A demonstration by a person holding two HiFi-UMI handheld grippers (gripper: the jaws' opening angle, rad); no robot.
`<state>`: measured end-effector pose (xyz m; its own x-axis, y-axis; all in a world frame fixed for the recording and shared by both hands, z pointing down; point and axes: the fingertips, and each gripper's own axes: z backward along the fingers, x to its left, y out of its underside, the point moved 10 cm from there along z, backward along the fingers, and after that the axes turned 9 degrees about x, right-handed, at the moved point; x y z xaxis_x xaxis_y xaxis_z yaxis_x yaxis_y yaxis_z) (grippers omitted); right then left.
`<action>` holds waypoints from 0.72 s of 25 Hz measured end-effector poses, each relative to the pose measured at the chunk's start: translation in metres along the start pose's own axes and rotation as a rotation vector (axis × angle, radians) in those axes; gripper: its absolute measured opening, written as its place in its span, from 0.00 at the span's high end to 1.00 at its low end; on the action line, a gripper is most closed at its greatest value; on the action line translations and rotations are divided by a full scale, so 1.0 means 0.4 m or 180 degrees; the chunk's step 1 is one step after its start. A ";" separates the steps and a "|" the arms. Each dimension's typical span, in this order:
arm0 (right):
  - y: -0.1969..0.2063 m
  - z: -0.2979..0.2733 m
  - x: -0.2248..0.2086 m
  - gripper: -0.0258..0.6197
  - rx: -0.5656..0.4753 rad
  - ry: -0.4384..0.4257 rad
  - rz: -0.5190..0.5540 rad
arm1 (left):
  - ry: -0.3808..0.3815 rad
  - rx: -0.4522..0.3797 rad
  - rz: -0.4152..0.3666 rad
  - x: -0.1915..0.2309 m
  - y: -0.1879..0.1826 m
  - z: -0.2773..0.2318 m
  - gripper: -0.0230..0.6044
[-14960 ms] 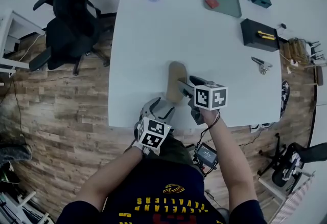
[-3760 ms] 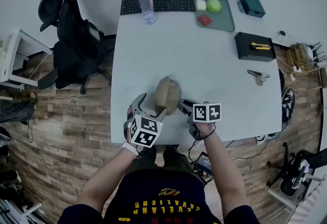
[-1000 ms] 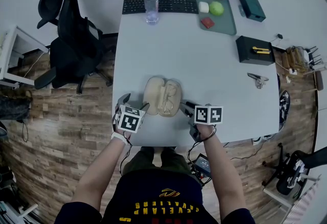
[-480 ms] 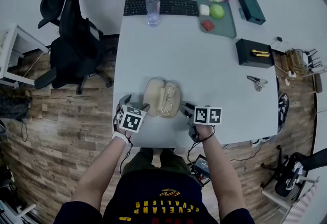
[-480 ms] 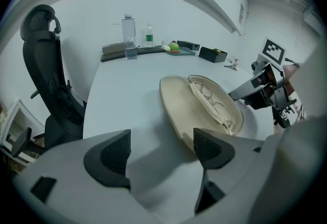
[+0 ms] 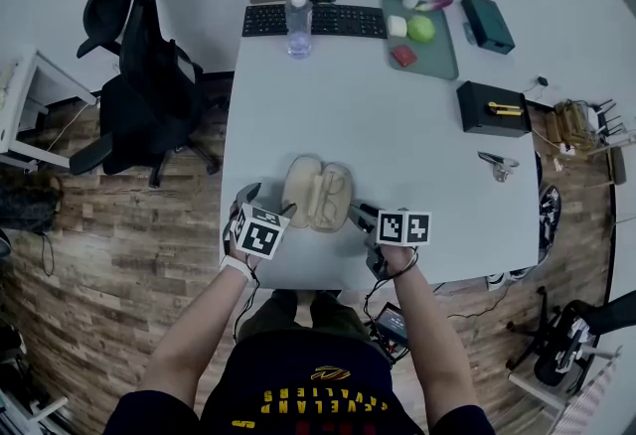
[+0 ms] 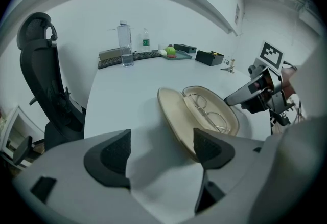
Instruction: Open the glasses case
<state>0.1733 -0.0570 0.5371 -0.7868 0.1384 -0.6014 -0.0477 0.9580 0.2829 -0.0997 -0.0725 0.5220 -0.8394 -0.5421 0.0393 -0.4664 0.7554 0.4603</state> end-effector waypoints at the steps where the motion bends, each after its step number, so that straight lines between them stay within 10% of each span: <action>1: -0.002 0.001 0.004 0.70 -0.0007 -0.0012 0.0010 | -0.0005 0.0001 -0.0023 -0.002 -0.004 0.001 0.33; 18: -0.020 0.013 0.028 0.70 -0.0142 -0.0143 0.0067 | 0.0003 -0.0124 -0.0068 -0.024 -0.027 0.029 0.33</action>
<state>0.1679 -0.0618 0.5243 -0.7595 0.1706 -0.6277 -0.0595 0.9427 0.3283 -0.0896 -0.0712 0.5063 -0.8291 -0.5584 0.0301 -0.4729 0.7288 0.4951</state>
